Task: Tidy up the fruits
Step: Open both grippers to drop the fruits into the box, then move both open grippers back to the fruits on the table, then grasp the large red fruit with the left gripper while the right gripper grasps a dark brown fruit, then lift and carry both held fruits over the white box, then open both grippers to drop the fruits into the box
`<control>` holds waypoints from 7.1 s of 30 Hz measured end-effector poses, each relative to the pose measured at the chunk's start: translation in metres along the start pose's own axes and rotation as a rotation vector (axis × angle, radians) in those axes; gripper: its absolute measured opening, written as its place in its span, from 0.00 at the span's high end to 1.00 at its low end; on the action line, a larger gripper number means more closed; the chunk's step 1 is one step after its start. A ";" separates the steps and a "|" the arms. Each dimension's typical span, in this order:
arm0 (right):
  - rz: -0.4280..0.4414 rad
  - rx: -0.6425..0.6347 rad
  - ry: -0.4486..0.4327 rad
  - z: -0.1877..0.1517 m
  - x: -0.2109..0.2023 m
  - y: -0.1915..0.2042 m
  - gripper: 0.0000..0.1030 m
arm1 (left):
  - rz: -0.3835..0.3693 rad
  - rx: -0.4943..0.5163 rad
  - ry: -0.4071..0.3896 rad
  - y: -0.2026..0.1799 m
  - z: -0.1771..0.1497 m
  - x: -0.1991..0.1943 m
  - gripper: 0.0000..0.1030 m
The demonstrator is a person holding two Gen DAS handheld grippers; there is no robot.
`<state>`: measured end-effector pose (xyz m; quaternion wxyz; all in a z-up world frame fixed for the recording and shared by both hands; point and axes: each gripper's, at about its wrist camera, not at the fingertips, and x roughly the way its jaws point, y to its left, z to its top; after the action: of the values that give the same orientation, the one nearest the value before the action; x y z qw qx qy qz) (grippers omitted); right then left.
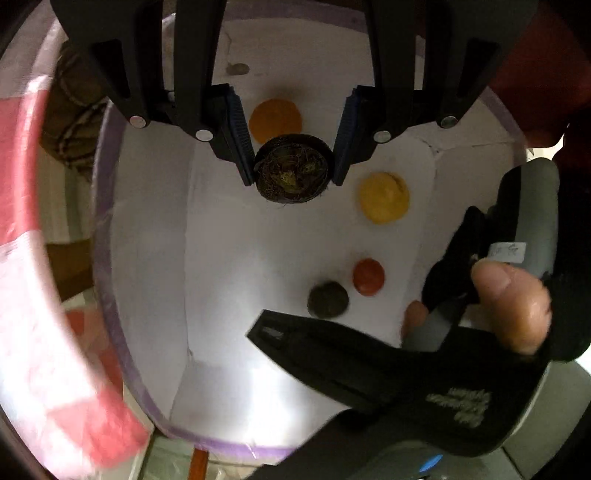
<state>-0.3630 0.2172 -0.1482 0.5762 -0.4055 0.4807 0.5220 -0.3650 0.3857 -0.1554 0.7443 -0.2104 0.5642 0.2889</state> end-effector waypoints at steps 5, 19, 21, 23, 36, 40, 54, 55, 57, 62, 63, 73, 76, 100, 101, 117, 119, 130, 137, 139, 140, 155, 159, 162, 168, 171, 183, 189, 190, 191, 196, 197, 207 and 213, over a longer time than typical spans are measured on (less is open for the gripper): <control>0.023 0.051 0.064 -0.002 0.014 -0.007 0.58 | 0.001 -0.002 0.020 0.002 -0.004 0.011 0.62; 0.011 -0.025 -0.333 -0.020 -0.106 0.004 0.30 | 0.022 -0.131 -0.299 0.023 0.025 -0.095 0.19; 0.034 0.007 -0.479 -0.034 -0.155 -0.007 0.26 | 0.013 -0.147 -0.432 0.013 0.035 -0.143 0.13; 0.028 0.045 -0.590 -0.051 -0.193 -0.020 0.22 | -0.025 -0.155 -0.545 -0.003 0.041 -0.184 0.05; -0.417 0.789 -0.878 -0.237 -0.306 -0.237 0.15 | -0.472 0.205 -0.593 -0.326 0.096 -0.245 0.01; -0.444 1.021 -0.853 -0.300 -0.306 -0.322 0.15 | -0.542 0.213 -0.489 -0.431 0.133 -0.203 0.02; -0.503 1.284 -0.703 -0.349 -0.273 -0.512 0.15 | -0.698 0.351 -0.431 -0.529 0.173 -0.152 0.02; -0.513 1.285 -0.694 -0.345 -0.274 -0.519 0.15 | -0.707 0.366 -0.437 -0.529 0.171 -0.153 0.02; -0.527 1.295 -0.665 -0.335 -0.271 -0.540 0.18 | -0.719 0.373 -0.425 -0.530 0.171 -0.151 0.02; -0.535 1.288 -0.613 -0.309 -0.265 -0.578 0.32 | -0.727 0.369 -0.410 -0.529 0.173 -0.151 0.02; -0.535 1.300 -0.593 -0.307 -0.262 -0.585 0.37 | -0.724 0.372 -0.409 -0.529 0.172 -0.152 0.02; -0.402 1.415 -0.758 -0.341 -0.257 -0.588 0.60 | -0.685 0.366 -0.350 -0.536 0.179 -0.146 0.02; -0.372 1.410 -0.775 -0.342 -0.255 -0.590 0.59 | -0.641 0.419 -0.368 -0.550 0.189 -0.144 0.02; -0.343 1.409 -0.801 -0.343 -0.253 -0.589 0.59 | -0.490 0.628 -0.478 -0.579 0.211 -0.149 0.40; -0.345 1.412 -0.802 -0.344 -0.254 -0.588 0.59 | -0.502 0.594 -0.479 -0.569 0.206 -0.154 0.40; -0.349 1.417 -0.804 -0.347 -0.255 -0.587 0.59 | -0.613 0.359 -0.407 -0.486 0.154 -0.160 0.40; -0.347 1.416 -0.805 -0.346 -0.255 -0.587 0.59 | -0.610 0.360 -0.411 -0.489 0.155 -0.158 0.40; -0.369 1.448 -0.860 -0.356 -0.261 -0.581 0.59 | -0.600 0.315 -0.368 -0.487 0.169 -0.145 0.40; -0.332 1.470 -0.901 -0.354 -0.265 -0.526 0.59 | -0.611 0.318 -0.405 -0.483 0.167 -0.149 0.40; -0.286 1.439 -0.927 -0.342 -0.266 -0.490 0.59 | -0.618 0.311 -0.410 -0.481 0.167 -0.149 0.40; -0.267 1.416 -0.931 -0.334 -0.267 -0.473 0.59 | -0.620 0.306 -0.413 -0.480 0.167 -0.150 0.40; -0.145 1.112 -0.803 -0.251 -0.241 -0.273 0.59 | -0.578 0.224 -0.477 -0.338 0.083 -0.185 0.40; -0.128 1.016 -0.794 -0.235 -0.240 -0.243 0.59 | -0.567 0.231 -0.550 -0.279 0.061 -0.208 0.40; -0.130 0.964 -0.793 -0.222 -0.240 -0.227 0.59 | -0.577 0.231 -0.602 -0.244 0.052 -0.224 0.40; -0.121 0.784 -0.770 -0.185 -0.237 -0.181 0.59 | -0.570 0.203 -0.659 -0.182 0.034 -0.234 0.40; -0.134 0.649 -0.739 -0.161 -0.230 -0.148 0.59 | -0.537 0.169 -0.662 -0.141 0.023 -0.231 0.40; -0.094 0.108 -0.473 -0.060 -0.153 -0.024 0.59 | -0.260 -0.016 -0.541 -0.008 -0.005 -0.166 0.40; -0.074 -0.061 -0.179 -0.021 -0.065 0.012 0.59 | -0.123 -0.082 -0.305 0.014 -0.005 -0.094 0.40; -0.077 -0.078 -0.132 -0.018 -0.050 0.016 0.59 | -0.109 -0.090 -0.279 0.016 -0.005 -0.087 0.40; -0.075 -0.088 -0.103 -0.015 -0.041 0.017 0.59 | -0.091 -0.099 -0.246 0.020 -0.004 -0.077 0.40; -0.041 -0.068 0.019 -0.008 -0.007 0.012 0.59 | -0.045 -0.164 -0.096 0.042 -0.008 -0.033 0.40; -0.033 -0.048 0.055 -0.007 0.001 0.007 0.59 | -0.033 -0.165 -0.081 0.044 -0.009 -0.029 0.40; -0.036 0.005 0.176 -0.014 0.028 -0.009 0.58 | -0.009 -0.157 -0.029 0.041 -0.002 -0.017 0.39; -0.042 -0.027 0.145 -0.017 0.019 -0.001 0.38 | 0.036 -0.168 -0.079 0.040 0.000 -0.021 0.17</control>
<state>-0.3645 0.2044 -0.1709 0.5453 -0.4600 0.5054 0.4855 -0.3960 0.4116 -0.1345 0.7404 -0.2502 0.5119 0.3565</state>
